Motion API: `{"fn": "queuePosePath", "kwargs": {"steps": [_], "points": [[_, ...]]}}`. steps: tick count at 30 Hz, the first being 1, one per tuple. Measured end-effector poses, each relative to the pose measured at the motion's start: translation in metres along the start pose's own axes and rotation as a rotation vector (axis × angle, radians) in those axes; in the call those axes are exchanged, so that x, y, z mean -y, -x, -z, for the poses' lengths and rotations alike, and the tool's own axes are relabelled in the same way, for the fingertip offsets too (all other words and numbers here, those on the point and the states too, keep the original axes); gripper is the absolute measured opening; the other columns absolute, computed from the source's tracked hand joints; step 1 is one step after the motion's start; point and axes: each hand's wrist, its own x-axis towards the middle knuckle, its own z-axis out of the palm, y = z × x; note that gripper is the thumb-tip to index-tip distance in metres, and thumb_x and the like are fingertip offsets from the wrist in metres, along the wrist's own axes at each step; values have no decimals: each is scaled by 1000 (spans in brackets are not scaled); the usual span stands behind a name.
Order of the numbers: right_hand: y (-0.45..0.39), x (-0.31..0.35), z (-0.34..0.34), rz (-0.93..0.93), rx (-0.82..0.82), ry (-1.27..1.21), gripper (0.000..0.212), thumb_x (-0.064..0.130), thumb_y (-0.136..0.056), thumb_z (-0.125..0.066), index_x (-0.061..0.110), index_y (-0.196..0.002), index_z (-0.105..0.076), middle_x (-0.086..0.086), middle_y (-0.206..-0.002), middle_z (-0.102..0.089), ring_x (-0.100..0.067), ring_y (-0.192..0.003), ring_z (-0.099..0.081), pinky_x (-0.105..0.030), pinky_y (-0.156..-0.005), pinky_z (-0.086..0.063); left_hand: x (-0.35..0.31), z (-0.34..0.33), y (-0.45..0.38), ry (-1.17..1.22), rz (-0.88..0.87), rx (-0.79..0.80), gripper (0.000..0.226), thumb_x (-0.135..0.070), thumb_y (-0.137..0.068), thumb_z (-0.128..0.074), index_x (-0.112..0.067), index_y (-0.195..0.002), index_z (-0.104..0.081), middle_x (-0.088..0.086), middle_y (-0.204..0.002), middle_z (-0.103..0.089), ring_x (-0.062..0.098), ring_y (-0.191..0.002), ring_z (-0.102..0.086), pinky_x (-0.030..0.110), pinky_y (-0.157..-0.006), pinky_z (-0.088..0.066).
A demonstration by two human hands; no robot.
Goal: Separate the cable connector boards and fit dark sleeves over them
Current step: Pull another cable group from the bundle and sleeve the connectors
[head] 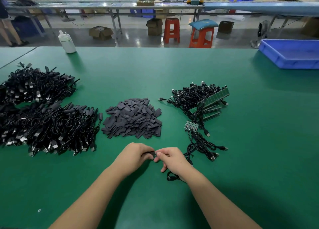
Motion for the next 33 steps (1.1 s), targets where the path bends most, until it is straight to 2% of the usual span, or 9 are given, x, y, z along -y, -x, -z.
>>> {"fn": "queuePosePath", "kwargs": {"steps": [3, 8, 15, 18, 19, 22, 24, 29, 33], "points": [[-1, 1, 2, -15, 12, 6, 23, 17, -100, -54, 11, -118, -68, 4, -88, -76, -8, -47, -55, -24, -57, -55, 2, -3, 4, 117, 43, -49, 13, -26, -89, -69, -27, -101, -74, -7, -90, -73, 11, -83, -64, 30, -81, -51], [-3, -2, 3, -26, 19, 3, 23, 17, -100, -56, 10, -118, -68, 3, -88, -76, -8, -49, -57, -36, -69, -61, -4, -5, 5, 97, 30, -52, 14, -22, -90, -65, -27, -100, -74, -9, -90, -71, 8, -83, -63, 27, -80, -50], [-3, -2, 3, -23, 11, -14, 26, 14, -101, -52, 7, -122, -66, -9, -93, -74, -9, -50, -57, -29, -65, -59, -14, -10, -5, -79, 20, -6, 17, -27, -94, -57, -23, -104, -71, -3, -98, -68, 18, -94, -62, 31, -85, -47], [-3, -2, 2, -47, 8, 0, 29, 13, -102, -49, 9, -125, -65, -10, -77, -71, -10, -51, -61, -24, -63, -56, -14, -9, -6, -200, 7, 36, 23, -35, -97, -53, -28, -114, -66, -4, -103, -66, 19, -97, -62, 33, -84, -48], [-3, -2, 2, -54, 7, 0, 30, 13, -102, -48, 8, -128, -64, -9, -78, -71, -10, -51, -61, -24, -63, -56, -15, -8, -6, -270, 0, 46, 25, -40, -98, -50, -31, -116, -64, -5, -103, -66, 19, -97, -62, 33, -82, -49], [-4, -2, 1, -54, 9, -19, 33, 11, -102, -48, 7, -133, -59, -19, -101, -73, -9, -50, -58, -35, -73, -61, -15, -5, -8, -431, 1, 49, 27, -46, -99, -43, -34, -113, -62, -6, -102, -66, 17, -96, -63, 34, -77, -50], [-4, 0, 1, -62, 9, -51, 34, 9, -101, -48, 6, -133, -59, -21, -103, -72, -9, -49, -56, -40, -75, -61, -16, -5, -10, -399, 19, 47, 25, -43, -98, -45, -33, -110, -64, -7, -103, -68, 16, -96, -63, 33, -78, -50], [-4, 2, 1, -87, 22, -121, 33, 7, -100, -51, 2, -132, -59, -12, -98, -74, -9, -50, -52, -32, -65, -60, -15, -6, -5, -248, 13, 37, 25, -32, -99, -49, -31, -116, -67, -9, -108, -70, 15, -99, -63, 33, -85, -49], [-4, 6, 1, -92, 38, -108, 35, 5, -100, -51, 0, -135, -56, -17, -105, -72, -9, -49, -54, -31, -64, -60, -11, -9, -6, -251, -4, 60, 25, -30, -99, -50, -28, -118, -67, -7, -106, -69, 16, -96, -63, 34, -85, -48]]}}
